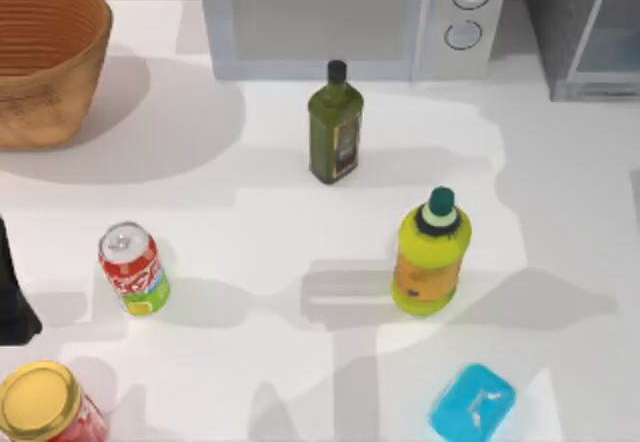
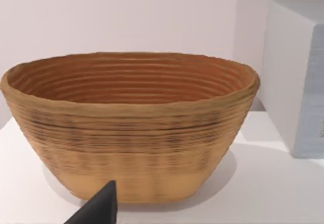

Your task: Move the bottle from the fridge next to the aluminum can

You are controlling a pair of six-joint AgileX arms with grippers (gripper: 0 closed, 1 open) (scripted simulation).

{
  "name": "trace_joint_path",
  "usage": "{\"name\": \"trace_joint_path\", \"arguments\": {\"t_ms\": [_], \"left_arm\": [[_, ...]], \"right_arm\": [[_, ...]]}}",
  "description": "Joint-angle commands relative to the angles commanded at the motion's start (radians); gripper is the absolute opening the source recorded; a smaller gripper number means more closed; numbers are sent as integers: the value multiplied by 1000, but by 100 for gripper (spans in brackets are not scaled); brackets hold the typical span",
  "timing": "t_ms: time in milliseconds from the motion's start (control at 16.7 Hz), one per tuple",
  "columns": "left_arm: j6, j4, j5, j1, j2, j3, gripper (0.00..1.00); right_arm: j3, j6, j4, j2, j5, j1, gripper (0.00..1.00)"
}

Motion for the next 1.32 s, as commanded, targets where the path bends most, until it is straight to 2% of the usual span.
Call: {"name": "trace_joint_path", "arguments": {"t_ms": [360, 780, 1320], "left_arm": [[0, 0, 0, 0, 0, 0, 100], [0, 0, 0, 0, 0, 0, 100], [0, 0, 0, 0, 0, 0, 100]], "right_arm": [[27, 1, -133, -99, -2, 1, 0], [-10, 3, -124, -135, -6, -8, 0], [-516, 0, 38, -447, -71, -64, 0]]}}
